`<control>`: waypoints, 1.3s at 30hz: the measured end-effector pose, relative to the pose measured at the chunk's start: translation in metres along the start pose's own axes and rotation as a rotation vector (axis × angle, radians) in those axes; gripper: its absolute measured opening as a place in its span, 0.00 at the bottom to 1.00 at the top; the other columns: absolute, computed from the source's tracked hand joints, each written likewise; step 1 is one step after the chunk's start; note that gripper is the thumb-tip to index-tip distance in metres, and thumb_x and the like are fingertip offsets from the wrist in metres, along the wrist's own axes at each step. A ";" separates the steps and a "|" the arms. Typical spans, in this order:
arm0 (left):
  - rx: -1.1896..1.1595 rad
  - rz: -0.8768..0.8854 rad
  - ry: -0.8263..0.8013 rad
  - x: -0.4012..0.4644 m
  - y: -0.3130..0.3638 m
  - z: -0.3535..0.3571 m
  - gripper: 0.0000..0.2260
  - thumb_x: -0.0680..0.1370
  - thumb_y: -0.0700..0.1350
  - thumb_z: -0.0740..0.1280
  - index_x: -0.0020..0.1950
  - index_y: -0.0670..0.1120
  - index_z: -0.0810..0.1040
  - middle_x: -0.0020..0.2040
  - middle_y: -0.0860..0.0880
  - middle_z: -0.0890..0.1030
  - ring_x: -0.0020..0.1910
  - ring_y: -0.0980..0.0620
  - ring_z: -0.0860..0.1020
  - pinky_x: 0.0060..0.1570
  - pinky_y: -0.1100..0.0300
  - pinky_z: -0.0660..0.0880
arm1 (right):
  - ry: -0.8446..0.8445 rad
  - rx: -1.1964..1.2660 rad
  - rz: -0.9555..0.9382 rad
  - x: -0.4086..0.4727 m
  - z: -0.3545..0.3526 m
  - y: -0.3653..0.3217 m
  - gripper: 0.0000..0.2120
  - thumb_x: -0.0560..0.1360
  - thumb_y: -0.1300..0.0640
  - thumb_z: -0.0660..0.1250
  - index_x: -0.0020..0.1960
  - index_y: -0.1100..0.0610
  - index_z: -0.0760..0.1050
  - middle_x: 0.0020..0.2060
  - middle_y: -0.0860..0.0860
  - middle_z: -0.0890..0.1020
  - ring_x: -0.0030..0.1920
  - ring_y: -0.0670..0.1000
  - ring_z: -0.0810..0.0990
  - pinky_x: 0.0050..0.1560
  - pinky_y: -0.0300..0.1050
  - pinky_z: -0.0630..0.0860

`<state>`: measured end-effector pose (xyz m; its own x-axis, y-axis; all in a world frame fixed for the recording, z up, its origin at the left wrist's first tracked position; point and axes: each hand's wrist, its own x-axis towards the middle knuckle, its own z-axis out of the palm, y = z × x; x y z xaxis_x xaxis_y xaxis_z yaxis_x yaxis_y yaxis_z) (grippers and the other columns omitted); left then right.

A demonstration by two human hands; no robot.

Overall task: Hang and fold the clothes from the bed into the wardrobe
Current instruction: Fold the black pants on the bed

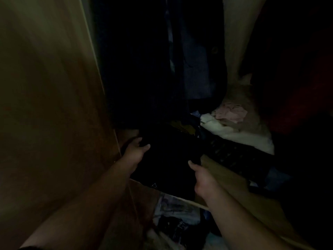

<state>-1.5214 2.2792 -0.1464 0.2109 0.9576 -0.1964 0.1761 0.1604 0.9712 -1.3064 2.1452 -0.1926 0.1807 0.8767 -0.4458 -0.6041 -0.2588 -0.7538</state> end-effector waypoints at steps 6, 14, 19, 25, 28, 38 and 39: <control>0.795 0.403 0.241 0.022 -0.021 0.032 0.24 0.79 0.52 0.60 0.73 0.44 0.68 0.71 0.42 0.73 0.69 0.39 0.71 0.68 0.47 0.68 | 0.051 -0.264 0.122 0.081 0.001 -0.015 0.31 0.76 0.46 0.68 0.76 0.52 0.65 0.64 0.57 0.78 0.62 0.60 0.78 0.53 0.56 0.81; 1.340 0.339 -0.065 -0.002 -0.066 0.080 0.30 0.75 0.66 0.35 0.78 0.67 0.42 0.82 0.54 0.46 0.80 0.48 0.43 0.73 0.36 0.40 | 0.230 -0.649 0.024 0.077 0.006 -0.052 0.27 0.77 0.53 0.68 0.72 0.62 0.67 0.65 0.61 0.76 0.62 0.62 0.76 0.65 0.54 0.74; 1.347 0.405 0.070 -0.002 -0.057 0.079 0.29 0.78 0.69 0.37 0.79 0.65 0.51 0.81 0.52 0.55 0.80 0.44 0.50 0.73 0.35 0.43 | 0.265 -1.322 -1.189 0.070 0.005 -0.055 0.17 0.76 0.56 0.63 0.64 0.59 0.73 0.60 0.57 0.75 0.62 0.58 0.73 0.63 0.55 0.71; 1.335 0.295 0.101 0.014 -0.073 0.062 0.36 0.74 0.73 0.33 0.80 0.63 0.45 0.82 0.51 0.46 0.80 0.45 0.41 0.73 0.35 0.40 | -0.057 -2.017 -0.660 0.120 0.021 -0.040 0.37 0.75 0.34 0.32 0.81 0.46 0.50 0.81 0.53 0.51 0.79 0.57 0.46 0.77 0.58 0.43; 1.298 0.241 0.080 0.023 -0.073 0.061 0.35 0.72 0.74 0.33 0.78 0.64 0.40 0.81 0.52 0.42 0.79 0.47 0.38 0.74 0.38 0.40 | -0.059 -2.045 -0.510 0.136 0.026 -0.035 0.31 0.81 0.35 0.40 0.81 0.45 0.47 0.81 0.52 0.50 0.79 0.58 0.46 0.77 0.57 0.45; 1.383 0.228 0.026 0.027 -0.063 0.060 0.32 0.78 0.69 0.44 0.80 0.61 0.41 0.82 0.48 0.43 0.80 0.43 0.40 0.73 0.33 0.40 | 0.078 -1.838 -0.722 0.118 0.027 -0.035 0.38 0.79 0.33 0.34 0.77 0.50 0.65 0.75 0.55 0.68 0.76 0.59 0.63 0.74 0.61 0.55; 1.373 0.250 0.033 0.020 -0.054 0.061 0.31 0.80 0.67 0.46 0.80 0.61 0.41 0.82 0.48 0.43 0.80 0.43 0.40 0.73 0.34 0.38 | 0.137 -1.780 -0.754 0.103 0.025 -0.035 0.33 0.81 0.36 0.39 0.76 0.51 0.66 0.74 0.54 0.70 0.76 0.58 0.64 0.75 0.60 0.55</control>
<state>-1.4680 2.2751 -0.2115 0.3576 0.9337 -0.0176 0.9320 -0.3556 0.0695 -1.2856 2.2550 -0.2001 0.0895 0.9773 0.1919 0.9569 -0.0309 -0.2888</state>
